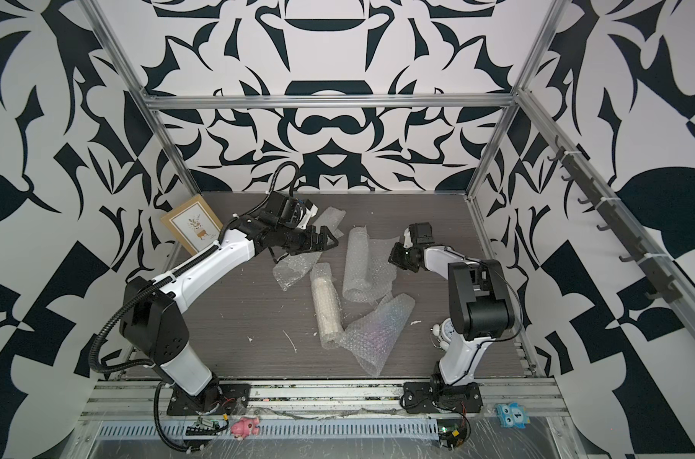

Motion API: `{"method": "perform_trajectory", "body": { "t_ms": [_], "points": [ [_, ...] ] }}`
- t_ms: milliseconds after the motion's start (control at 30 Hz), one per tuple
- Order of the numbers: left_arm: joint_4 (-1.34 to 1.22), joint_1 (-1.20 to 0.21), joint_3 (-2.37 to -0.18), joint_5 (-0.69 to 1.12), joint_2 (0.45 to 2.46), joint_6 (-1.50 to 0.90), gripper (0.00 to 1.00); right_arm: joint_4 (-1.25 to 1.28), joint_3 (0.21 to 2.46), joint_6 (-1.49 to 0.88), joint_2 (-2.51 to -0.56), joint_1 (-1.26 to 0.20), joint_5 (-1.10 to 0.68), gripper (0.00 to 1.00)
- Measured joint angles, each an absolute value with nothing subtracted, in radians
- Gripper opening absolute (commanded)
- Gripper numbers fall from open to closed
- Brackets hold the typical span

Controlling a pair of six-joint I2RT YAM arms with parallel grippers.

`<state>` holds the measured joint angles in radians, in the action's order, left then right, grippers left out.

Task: Unwrap the vase from the bubble wrap
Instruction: Unwrap the bubble wrap at the center of the board.

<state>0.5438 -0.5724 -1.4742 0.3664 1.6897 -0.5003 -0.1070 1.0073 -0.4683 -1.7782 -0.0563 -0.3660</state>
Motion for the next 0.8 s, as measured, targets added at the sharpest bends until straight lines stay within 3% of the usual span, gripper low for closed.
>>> {"method": "perform_trajectory", "body": {
  "t_ms": [300, 800],
  "points": [
    [0.606, -0.572, -1.493, 0.373, 1.696, -0.484, 0.99, -0.076, 1.072, -0.371, -1.893, 0.075, -0.541, 0.00],
    [0.656, -0.572, -1.514, 0.367, 1.696, -0.456, 1.00, -0.113, 1.143, -0.310, -1.935, 0.245, -0.593, 0.00]
  ]
}}
